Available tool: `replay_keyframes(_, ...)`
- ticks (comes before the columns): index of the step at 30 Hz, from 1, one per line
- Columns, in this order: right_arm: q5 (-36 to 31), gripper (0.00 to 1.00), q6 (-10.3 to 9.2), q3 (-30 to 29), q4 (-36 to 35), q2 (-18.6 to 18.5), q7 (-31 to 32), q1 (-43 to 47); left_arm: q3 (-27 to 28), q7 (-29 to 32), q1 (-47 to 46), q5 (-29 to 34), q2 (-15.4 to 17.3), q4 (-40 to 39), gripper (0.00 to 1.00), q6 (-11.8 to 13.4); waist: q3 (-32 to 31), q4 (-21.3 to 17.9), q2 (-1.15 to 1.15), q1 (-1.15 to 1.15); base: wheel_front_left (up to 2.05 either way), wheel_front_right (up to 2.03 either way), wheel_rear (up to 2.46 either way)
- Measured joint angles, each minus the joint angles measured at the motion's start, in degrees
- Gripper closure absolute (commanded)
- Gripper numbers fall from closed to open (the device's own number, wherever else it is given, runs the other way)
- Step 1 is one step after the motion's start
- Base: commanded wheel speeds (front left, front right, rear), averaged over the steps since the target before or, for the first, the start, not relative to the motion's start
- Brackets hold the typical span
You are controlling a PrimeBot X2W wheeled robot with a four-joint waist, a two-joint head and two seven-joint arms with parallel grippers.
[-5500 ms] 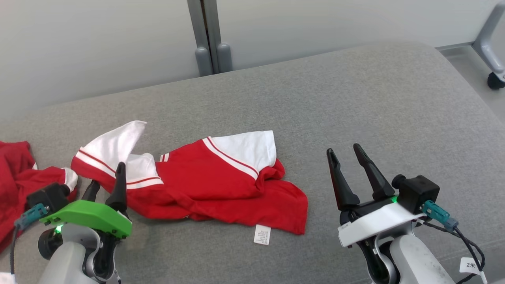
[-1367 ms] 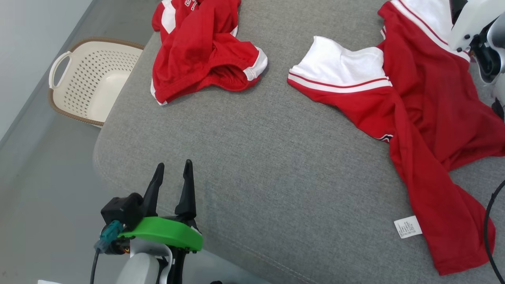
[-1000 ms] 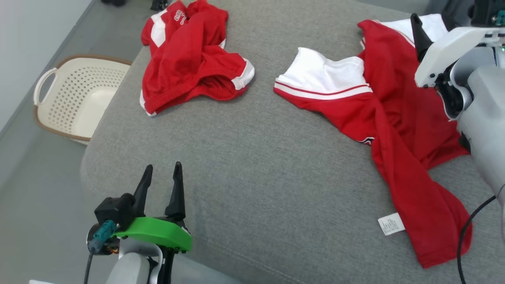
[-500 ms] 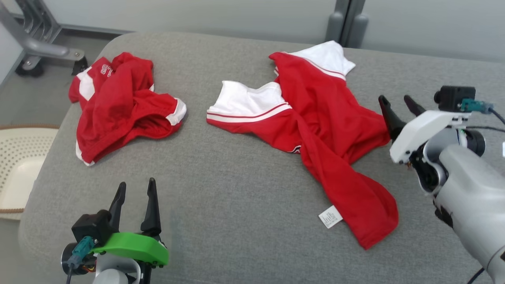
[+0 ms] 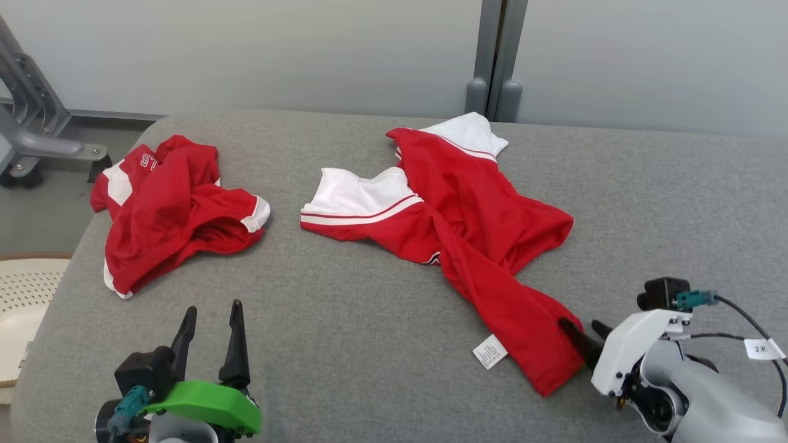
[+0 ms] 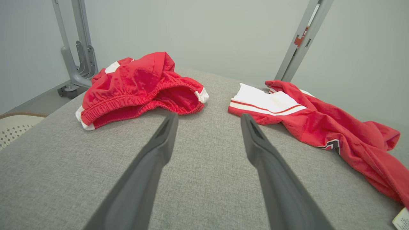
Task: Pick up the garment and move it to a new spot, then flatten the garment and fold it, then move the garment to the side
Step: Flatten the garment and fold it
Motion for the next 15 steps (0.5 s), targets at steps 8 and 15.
replay_keyframes(8, 0.9, 0.0, 0.01, -2.7, -0.1, 2.7, 4.9, 2.5, -0.2, 0.0, 0.1, 0.0, -0.1, 0.6, 0.0, -0.1, 0.5, 0.4, 0.0, 0.0, 0.0, 0.0, 0.0)
replay_keyframes(15, 0.3, 1.0, 0.01, -4.5, -0.7, 3.7, 5.7, 2.8, -0.6, 0.0, -0.1, 0.1, -0.1, 1.2, 0.0, -0.4, 1.0, 1.0, 0.0, 0.0, 0.0, 0.0, 0.0)
